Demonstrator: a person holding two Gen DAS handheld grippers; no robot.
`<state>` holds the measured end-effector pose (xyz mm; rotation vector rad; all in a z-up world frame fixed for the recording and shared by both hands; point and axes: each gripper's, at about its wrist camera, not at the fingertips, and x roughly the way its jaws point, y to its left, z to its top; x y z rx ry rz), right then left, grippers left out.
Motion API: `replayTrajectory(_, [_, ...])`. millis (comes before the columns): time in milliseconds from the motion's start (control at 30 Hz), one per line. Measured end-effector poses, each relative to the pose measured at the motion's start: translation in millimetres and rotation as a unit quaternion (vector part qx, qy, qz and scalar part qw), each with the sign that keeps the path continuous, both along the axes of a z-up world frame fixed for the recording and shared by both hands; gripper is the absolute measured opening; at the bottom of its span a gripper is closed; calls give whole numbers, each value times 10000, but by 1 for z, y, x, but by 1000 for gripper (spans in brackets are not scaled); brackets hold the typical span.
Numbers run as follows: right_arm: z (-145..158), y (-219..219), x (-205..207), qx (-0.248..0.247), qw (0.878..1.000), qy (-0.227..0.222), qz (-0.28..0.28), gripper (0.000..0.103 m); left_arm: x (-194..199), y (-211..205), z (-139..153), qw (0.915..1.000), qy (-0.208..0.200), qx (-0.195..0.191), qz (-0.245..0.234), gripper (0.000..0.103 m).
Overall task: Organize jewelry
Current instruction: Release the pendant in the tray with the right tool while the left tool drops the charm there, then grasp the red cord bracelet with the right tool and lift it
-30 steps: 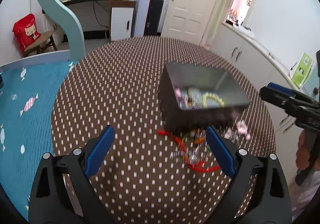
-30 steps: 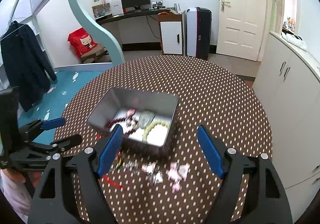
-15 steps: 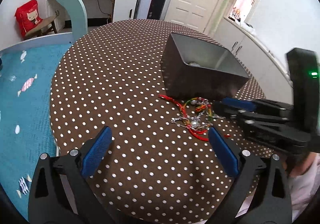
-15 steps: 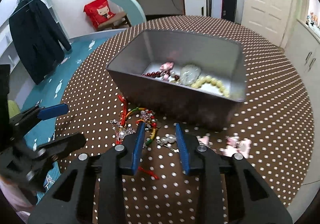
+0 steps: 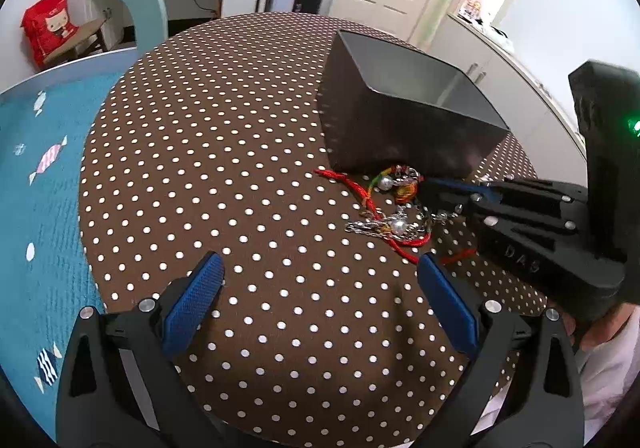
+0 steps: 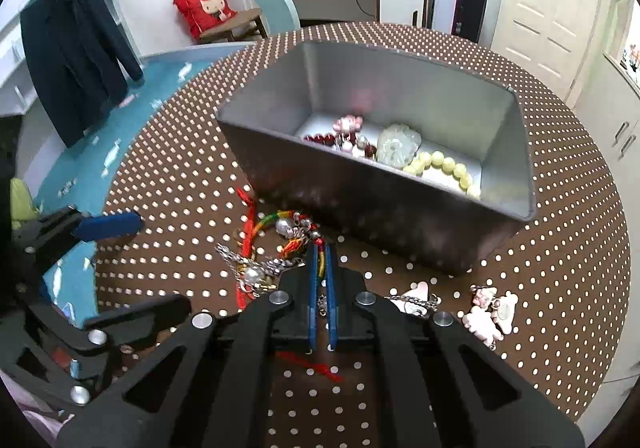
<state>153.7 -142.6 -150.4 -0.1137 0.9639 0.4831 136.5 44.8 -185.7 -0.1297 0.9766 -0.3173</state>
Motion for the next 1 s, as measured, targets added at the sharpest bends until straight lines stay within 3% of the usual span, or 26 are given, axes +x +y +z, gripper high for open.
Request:
replayTrajectory(367, [55, -28, -31, 524, 9957, -764, 8, 2, 10, 10, 9, 9998, -8, -107, 195, 97])
replayTrajectory(567, [62, -38, -39, 592, 9942, -894, -42, 2, 13, -3, 14, 9999, -62, -109, 66, 97])
replayTrajectory(867, [6, -32, -30, 539, 9985, 35, 57, 5, 12, -21, 5, 9999, 134, 11, -67, 97])
replayTrajectory(1000, [-7, -33, -30, 246, 9996, 120, -69, 7, 12, -20, 3, 9999, 142, 28, -57, 97])
